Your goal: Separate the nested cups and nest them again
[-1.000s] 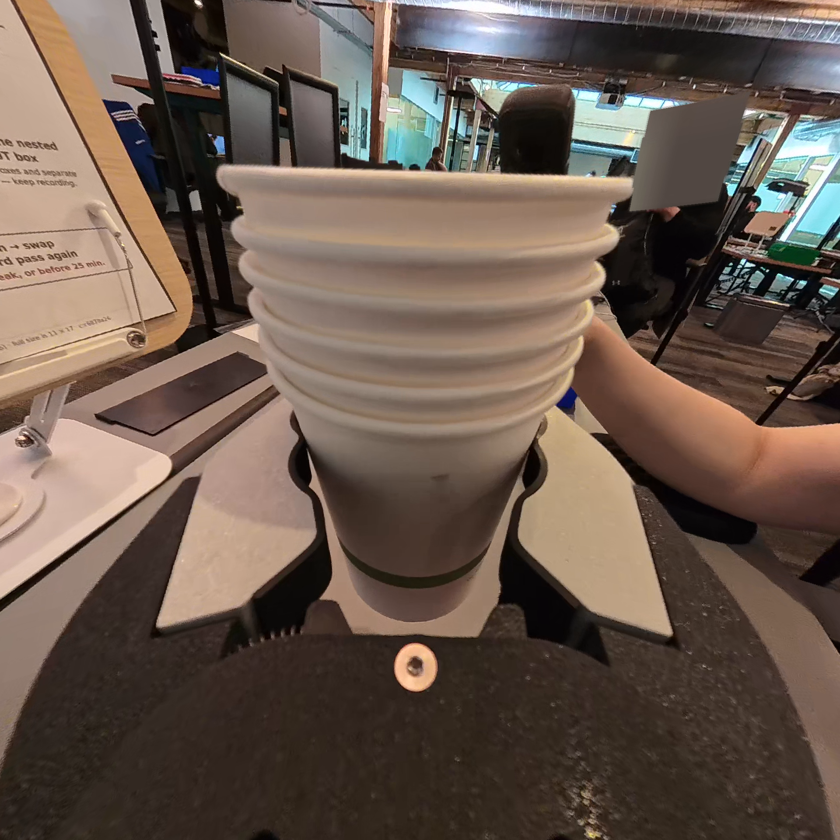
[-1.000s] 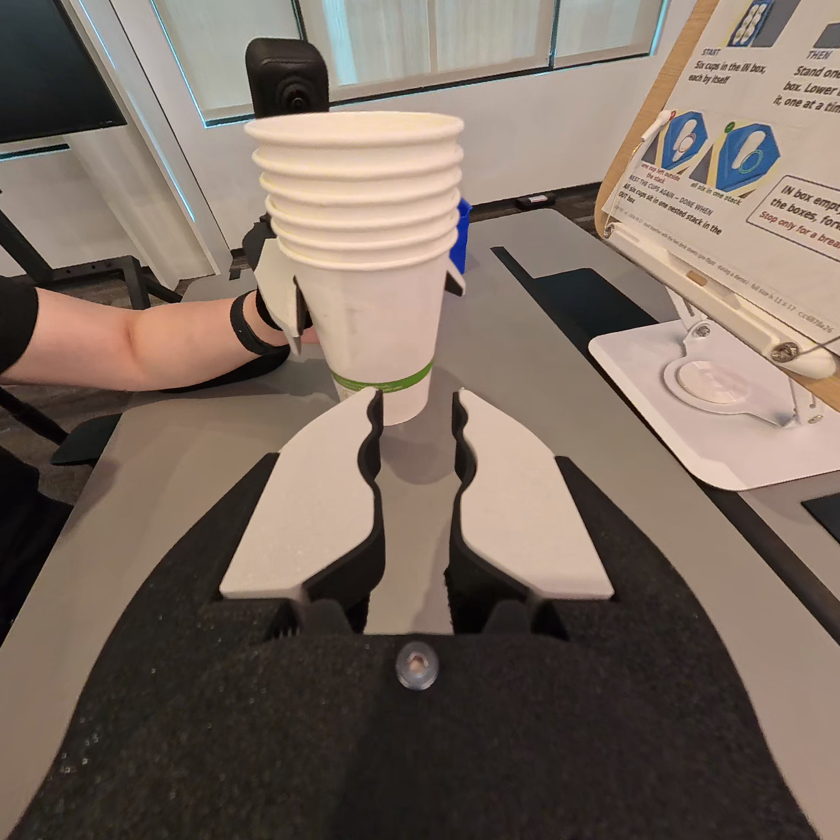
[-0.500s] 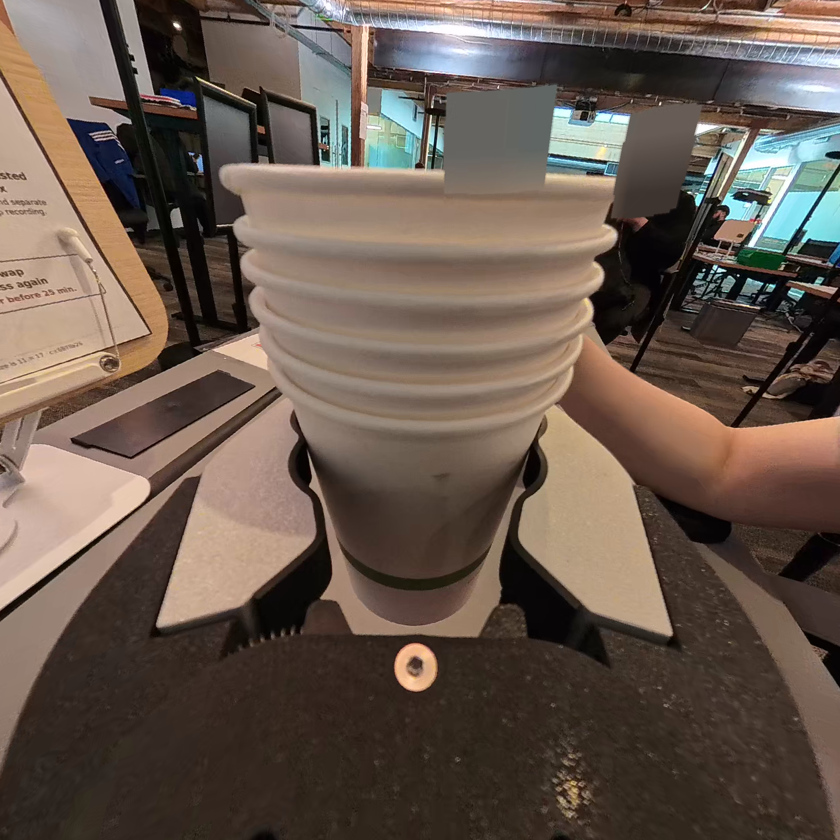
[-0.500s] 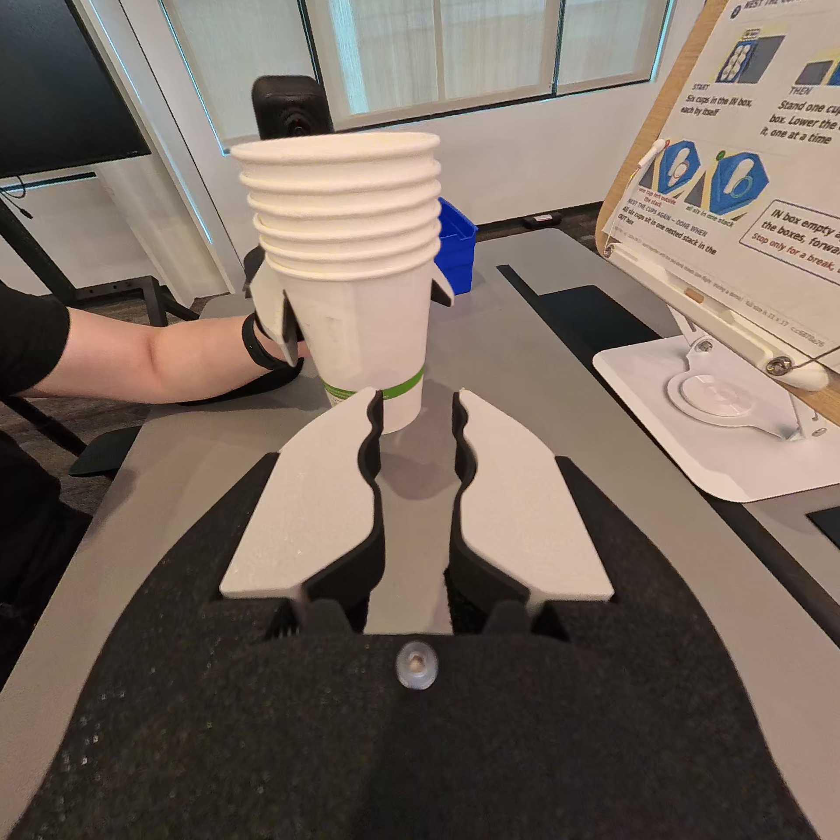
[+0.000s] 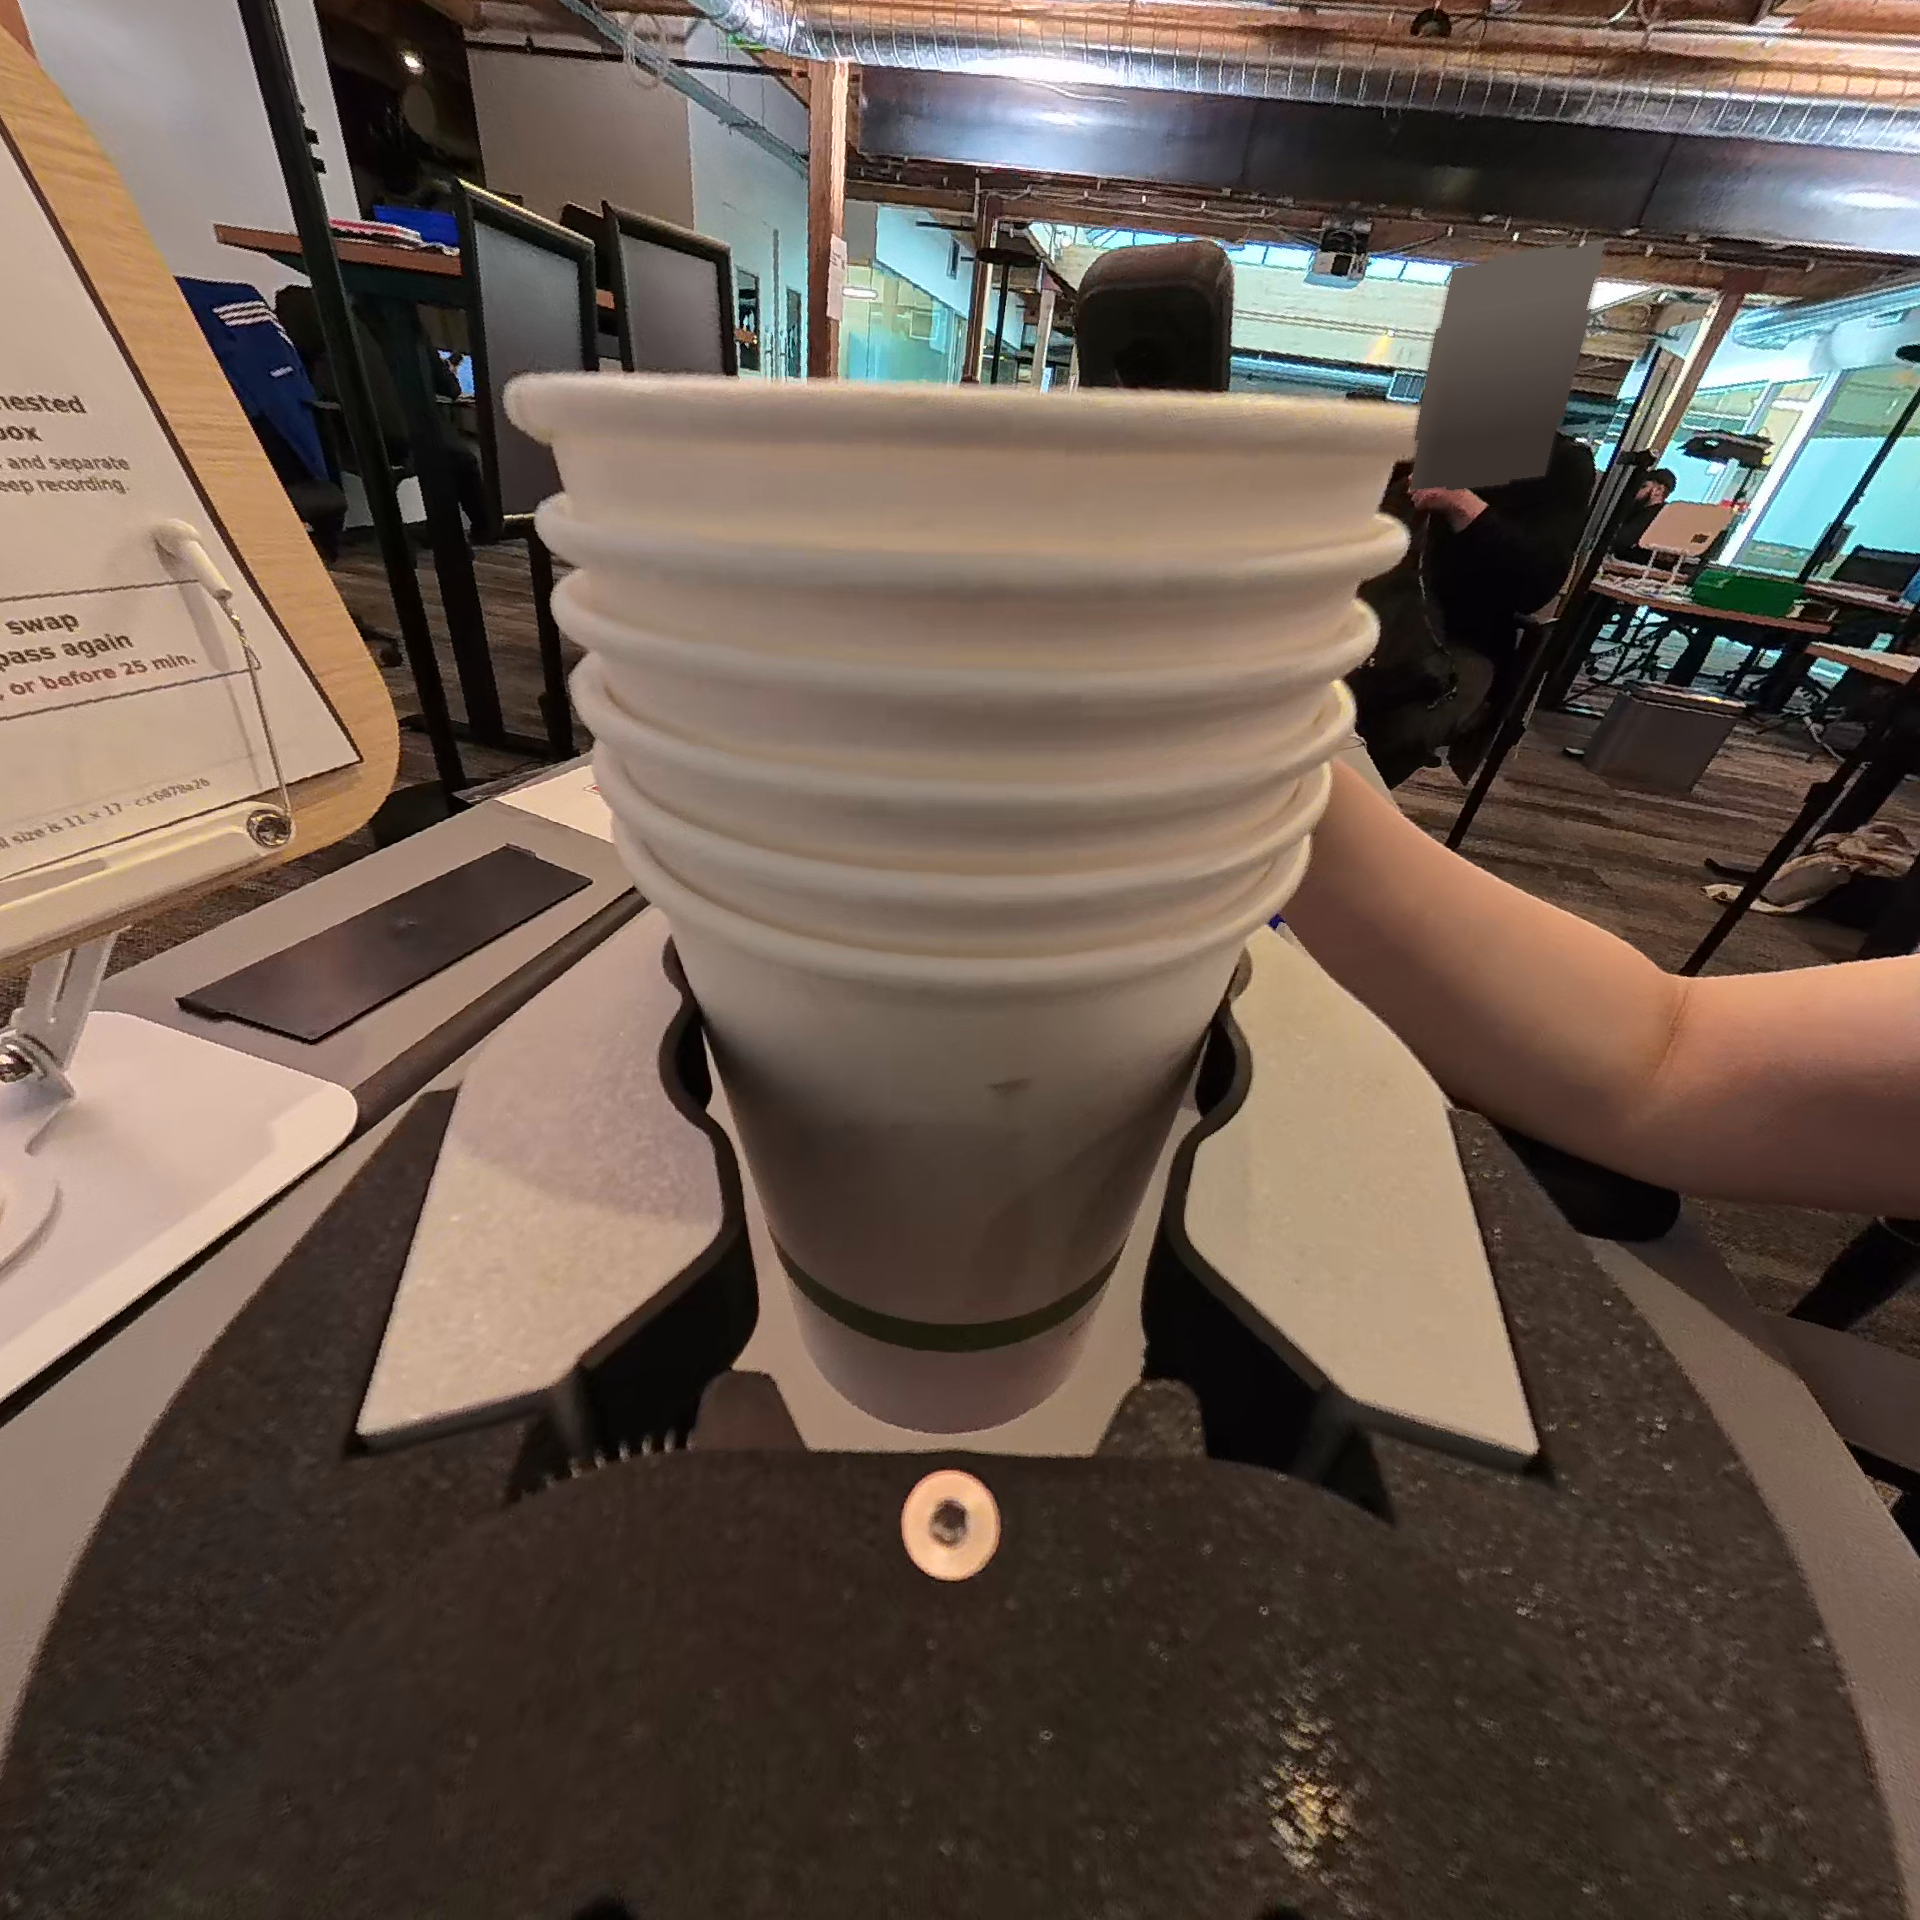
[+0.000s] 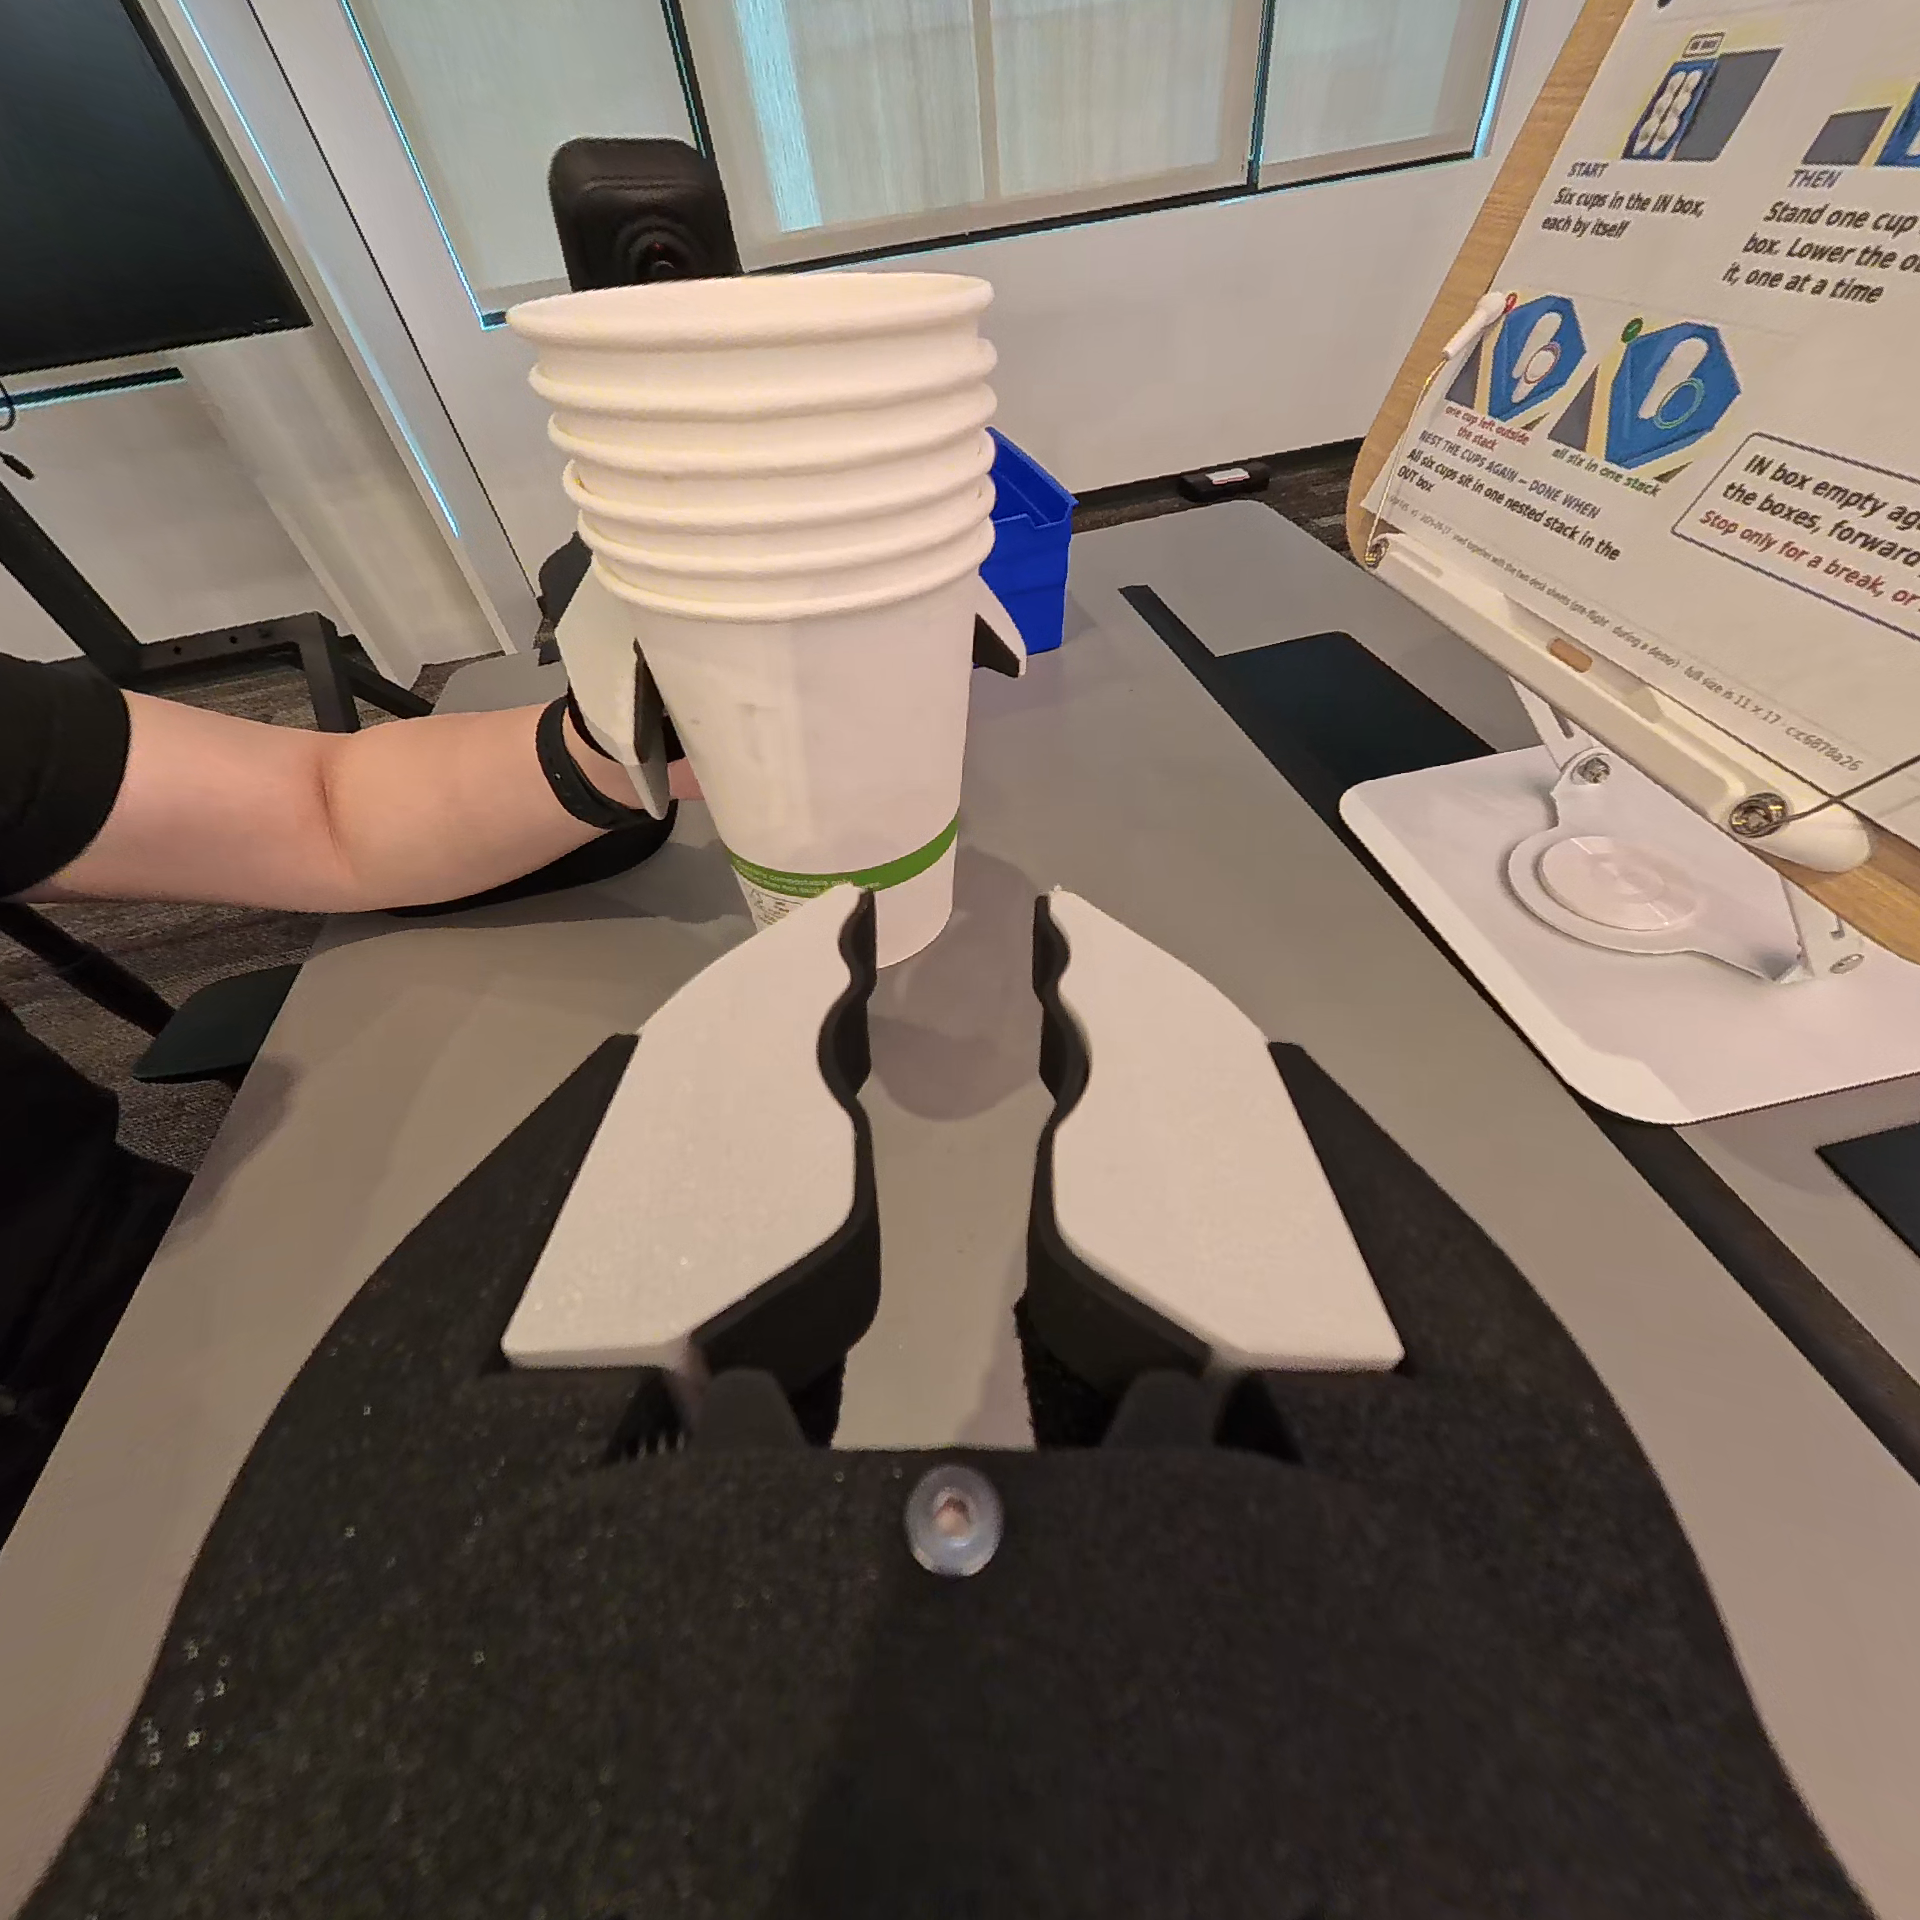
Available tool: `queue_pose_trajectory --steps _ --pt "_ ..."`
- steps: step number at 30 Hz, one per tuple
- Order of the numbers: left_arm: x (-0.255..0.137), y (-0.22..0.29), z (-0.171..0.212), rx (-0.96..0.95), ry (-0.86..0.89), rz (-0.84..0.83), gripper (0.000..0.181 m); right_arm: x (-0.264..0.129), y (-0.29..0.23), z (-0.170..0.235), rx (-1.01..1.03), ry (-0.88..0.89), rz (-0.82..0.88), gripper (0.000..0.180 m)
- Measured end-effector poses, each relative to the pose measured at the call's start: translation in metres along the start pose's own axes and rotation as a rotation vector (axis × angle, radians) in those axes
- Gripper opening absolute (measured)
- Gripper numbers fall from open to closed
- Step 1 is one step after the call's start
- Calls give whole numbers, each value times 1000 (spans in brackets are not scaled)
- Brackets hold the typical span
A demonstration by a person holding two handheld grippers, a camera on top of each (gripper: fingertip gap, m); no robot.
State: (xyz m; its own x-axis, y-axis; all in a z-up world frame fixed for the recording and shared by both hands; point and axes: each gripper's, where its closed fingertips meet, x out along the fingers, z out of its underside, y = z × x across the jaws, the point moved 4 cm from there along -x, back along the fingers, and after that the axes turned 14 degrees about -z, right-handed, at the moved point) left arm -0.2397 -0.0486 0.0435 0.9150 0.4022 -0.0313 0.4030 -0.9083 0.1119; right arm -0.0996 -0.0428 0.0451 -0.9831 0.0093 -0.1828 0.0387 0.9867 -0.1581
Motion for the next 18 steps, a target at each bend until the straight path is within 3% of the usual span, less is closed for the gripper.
queue_pose_trajectory --steps 18 --pt "-10 -11 -10 37 -1 -48 93 -2 5 5 21 -22 18 28"
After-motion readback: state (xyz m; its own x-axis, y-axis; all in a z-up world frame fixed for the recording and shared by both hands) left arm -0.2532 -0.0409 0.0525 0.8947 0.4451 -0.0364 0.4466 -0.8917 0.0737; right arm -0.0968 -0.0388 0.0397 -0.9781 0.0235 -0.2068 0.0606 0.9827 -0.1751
